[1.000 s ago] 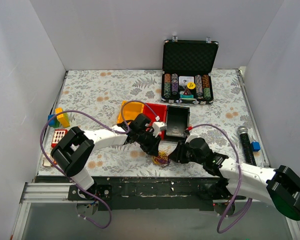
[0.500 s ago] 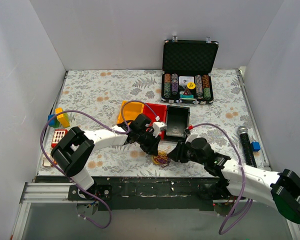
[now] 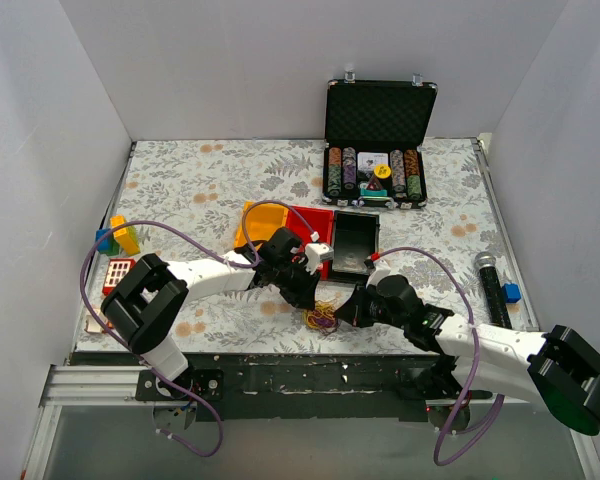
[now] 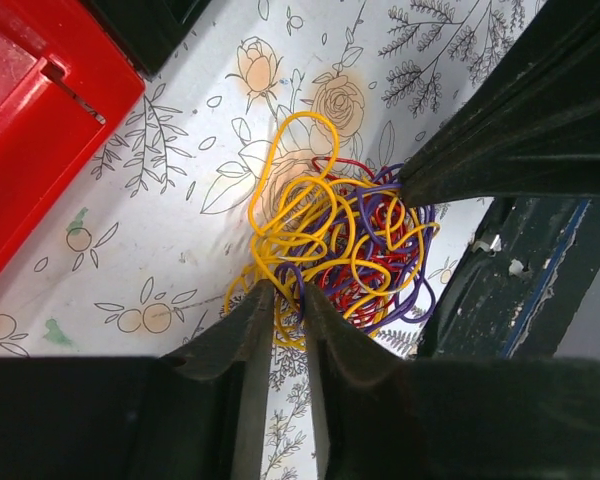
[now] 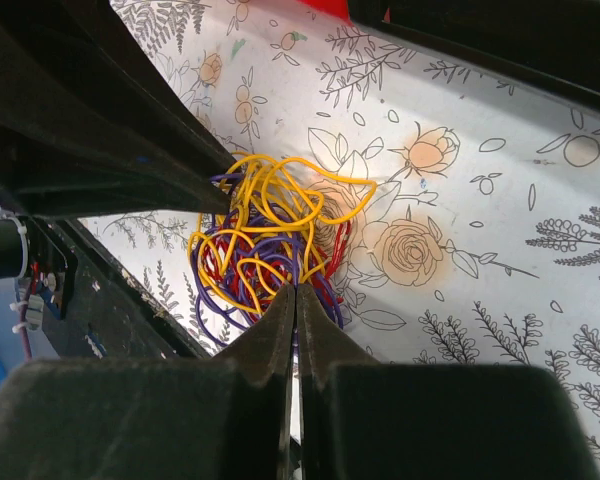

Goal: Untangle the cables

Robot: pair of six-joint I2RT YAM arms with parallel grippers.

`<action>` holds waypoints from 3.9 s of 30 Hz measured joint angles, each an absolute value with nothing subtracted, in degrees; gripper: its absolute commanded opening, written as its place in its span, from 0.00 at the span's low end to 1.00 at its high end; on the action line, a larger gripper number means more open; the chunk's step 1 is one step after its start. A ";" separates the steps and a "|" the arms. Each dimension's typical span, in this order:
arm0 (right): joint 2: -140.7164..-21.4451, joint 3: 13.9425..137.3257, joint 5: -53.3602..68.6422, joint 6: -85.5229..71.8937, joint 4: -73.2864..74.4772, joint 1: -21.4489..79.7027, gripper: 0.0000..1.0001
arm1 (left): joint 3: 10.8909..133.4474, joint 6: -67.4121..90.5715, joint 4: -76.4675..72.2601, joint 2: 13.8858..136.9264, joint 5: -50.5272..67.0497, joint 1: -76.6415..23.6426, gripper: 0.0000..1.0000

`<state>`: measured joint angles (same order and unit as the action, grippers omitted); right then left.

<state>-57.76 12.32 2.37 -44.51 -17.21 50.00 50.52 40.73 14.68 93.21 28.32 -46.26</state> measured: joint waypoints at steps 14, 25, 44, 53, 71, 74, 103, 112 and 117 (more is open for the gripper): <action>-44.12 13.50 -1.54 -42.74 -5.96 50.17 0.01 | 50.52 37.67 18.98 87.99 22.79 -44.77 0.00; -33.50 16.14 -8.56 -43.92 8.69 50.68 0.01 | 49.80 30.13 27.62 77.47 22.68 -38.81 0.00; -40.66 22.61 -13.47 -42.39 15.18 52.31 0.79 | 43.99 23.38 35.75 73.10 16.73 -33.10 0.19; -67.96 31.51 -9.41 -38.35 -1.87 63.11 0.75 | 43.97 24.99 33.98 73.54 18.48 -33.10 0.30; -87.53 42.35 -9.93 -35.09 -11.75 63.88 0.38 | 41.69 25.02 32.05 71.94 18.61 -33.10 0.41; -88.20 42.41 -11.00 -35.11 -11.70 63.88 0.34 | 41.67 24.88 31.68 71.94 18.61 -33.10 0.38; -95.90 49.15 -16.47 -36.27 -9.17 64.42 0.05 | 40.64 24.01 29.45 71.42 18.48 -33.10 0.27; -94.72 48.80 -20.62 -36.86 -5.34 66.22 0.01 | 40.16 23.86 28.36 71.42 18.39 -33.10 0.11; -87.15 46.81 -26.83 -37.54 0.05 69.84 0.01 | 39.51 23.70 27.70 71.24 17.74 -33.12 0.01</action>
